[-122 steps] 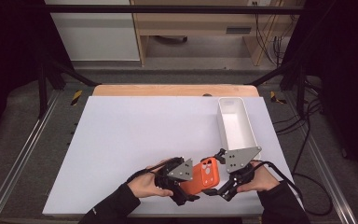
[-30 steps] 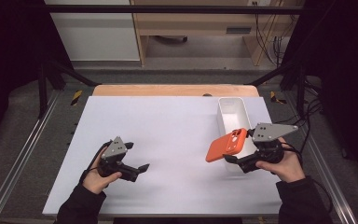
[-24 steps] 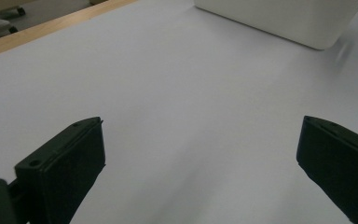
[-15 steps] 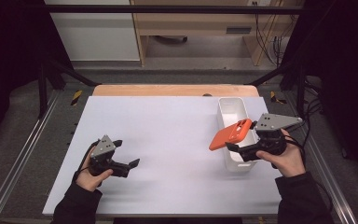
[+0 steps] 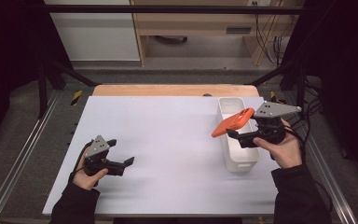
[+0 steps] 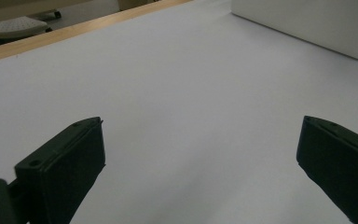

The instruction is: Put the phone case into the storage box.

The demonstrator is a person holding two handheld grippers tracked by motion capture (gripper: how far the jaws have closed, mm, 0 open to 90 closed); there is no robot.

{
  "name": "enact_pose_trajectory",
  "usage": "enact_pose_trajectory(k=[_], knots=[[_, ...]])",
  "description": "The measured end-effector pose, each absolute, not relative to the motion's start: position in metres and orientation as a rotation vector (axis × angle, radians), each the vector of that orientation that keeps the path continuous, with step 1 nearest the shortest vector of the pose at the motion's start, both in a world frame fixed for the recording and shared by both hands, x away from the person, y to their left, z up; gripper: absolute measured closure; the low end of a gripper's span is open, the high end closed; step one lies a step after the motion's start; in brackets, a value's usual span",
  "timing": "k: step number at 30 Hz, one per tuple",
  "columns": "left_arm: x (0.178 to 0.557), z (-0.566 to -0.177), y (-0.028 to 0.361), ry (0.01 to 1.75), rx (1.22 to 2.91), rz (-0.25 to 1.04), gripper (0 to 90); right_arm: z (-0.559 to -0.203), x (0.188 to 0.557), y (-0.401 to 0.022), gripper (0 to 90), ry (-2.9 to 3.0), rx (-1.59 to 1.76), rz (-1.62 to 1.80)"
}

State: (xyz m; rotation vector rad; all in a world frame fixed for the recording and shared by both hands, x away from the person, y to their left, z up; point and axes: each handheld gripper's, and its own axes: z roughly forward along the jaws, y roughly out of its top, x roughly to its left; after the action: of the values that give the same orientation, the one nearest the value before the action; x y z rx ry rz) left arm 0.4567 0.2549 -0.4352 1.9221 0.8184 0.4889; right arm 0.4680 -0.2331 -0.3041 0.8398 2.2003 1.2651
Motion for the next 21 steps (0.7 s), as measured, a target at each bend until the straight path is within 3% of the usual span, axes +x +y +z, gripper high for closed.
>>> enact_pose_trajectory(k=[21], knots=[[0.457, -0.441, 0.260, 0.822, 1.916, 0.494, 0.5, -0.295, 0.498, -0.234, 15.9, 2.100, 1.022, 1.122]])
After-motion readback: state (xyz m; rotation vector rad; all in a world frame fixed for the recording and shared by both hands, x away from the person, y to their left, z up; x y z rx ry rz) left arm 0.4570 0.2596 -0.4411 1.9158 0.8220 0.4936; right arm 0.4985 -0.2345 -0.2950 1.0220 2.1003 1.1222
